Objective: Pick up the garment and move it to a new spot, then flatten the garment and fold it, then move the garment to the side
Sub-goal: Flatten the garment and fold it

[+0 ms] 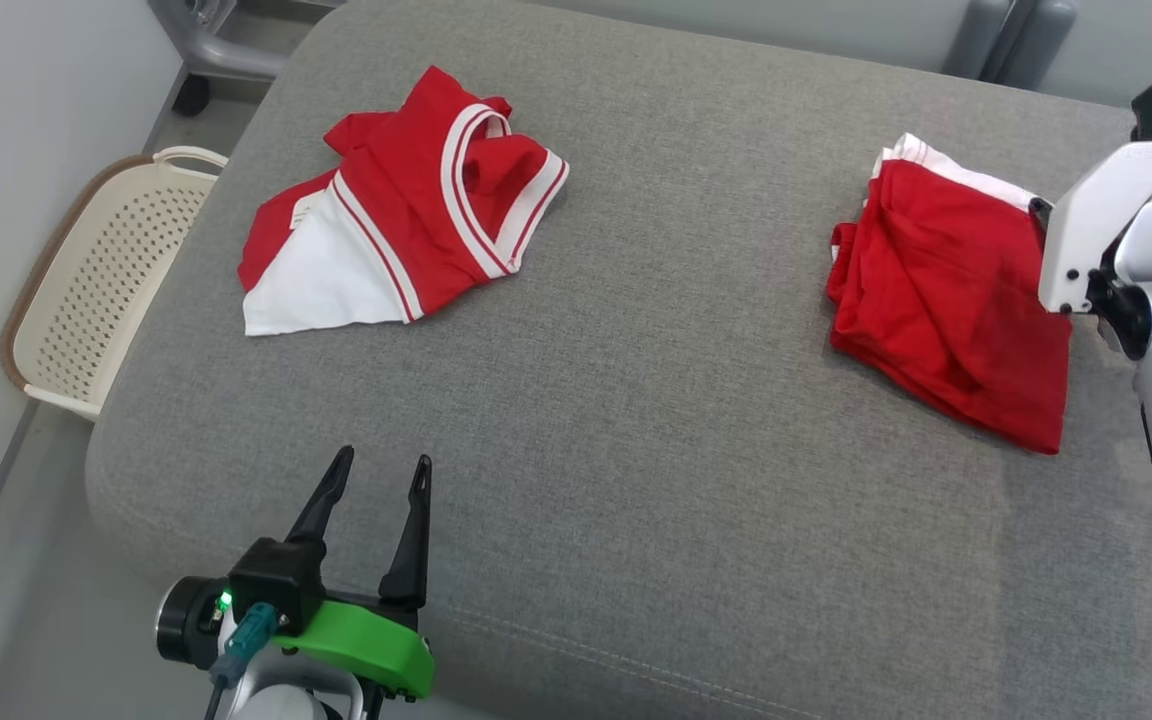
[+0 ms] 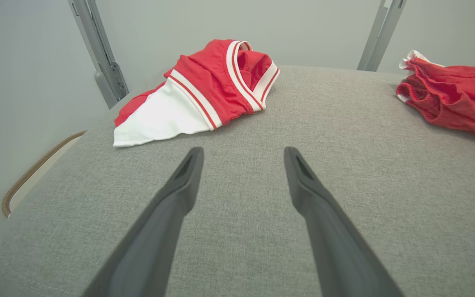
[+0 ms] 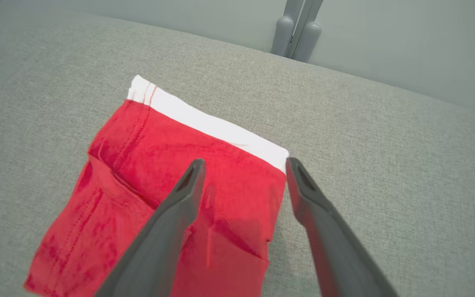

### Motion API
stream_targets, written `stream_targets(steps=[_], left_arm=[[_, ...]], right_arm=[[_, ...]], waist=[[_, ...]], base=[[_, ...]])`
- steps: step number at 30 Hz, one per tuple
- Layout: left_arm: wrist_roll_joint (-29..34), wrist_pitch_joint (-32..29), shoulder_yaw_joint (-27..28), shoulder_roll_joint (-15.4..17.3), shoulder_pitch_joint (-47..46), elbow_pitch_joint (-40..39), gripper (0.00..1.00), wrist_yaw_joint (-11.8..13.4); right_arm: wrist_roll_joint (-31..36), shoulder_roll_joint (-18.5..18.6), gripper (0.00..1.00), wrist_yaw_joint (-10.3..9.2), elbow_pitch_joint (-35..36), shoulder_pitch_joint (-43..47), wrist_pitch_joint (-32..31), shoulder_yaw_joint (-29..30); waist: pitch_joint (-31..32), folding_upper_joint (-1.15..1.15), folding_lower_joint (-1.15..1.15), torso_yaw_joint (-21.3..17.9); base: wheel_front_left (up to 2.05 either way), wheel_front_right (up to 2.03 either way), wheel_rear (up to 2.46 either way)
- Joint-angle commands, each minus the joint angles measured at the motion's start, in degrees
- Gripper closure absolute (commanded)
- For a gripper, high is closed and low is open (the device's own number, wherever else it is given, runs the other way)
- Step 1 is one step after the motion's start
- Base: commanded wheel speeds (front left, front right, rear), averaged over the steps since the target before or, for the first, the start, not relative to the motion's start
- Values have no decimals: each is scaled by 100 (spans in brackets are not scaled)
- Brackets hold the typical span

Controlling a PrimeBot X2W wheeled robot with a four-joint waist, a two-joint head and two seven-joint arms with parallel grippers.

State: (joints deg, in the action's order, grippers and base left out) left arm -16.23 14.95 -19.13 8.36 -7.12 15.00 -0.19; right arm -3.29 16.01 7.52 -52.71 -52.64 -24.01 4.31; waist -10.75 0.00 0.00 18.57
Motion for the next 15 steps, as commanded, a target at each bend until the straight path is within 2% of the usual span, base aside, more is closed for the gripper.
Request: stream_targets(steps=[1, 2, 3, 15], left_arm=[[-39, 17, 16, 36, -61, -18, 0, 19], [-32, 19, 16, 40, -73, -17, 0, 19], [-36, 18, 18, 44, -86, -18, 0, 25], [-16, -2, -84, 89, -151, 46, 0, 6]], right_arm=[[-40, 45, 49, -6, 16, 79, 52, -6], [-73, 77, 65, -6, 19, 150, 97, -17], [-113, 84, 100, -6, 5, 217, 117, -31], [-417, -164, 100, -6, -201, 671, 340, -249]], waist=[[1, 0, 0, -89], [-13, 0, 0, -107], [-30, 0, 0, -126], [-82, 0, 0, -91]], base=[[0, 0, 0], [0, 0, 0], [0, 0, 0], [0, 0, 0]])
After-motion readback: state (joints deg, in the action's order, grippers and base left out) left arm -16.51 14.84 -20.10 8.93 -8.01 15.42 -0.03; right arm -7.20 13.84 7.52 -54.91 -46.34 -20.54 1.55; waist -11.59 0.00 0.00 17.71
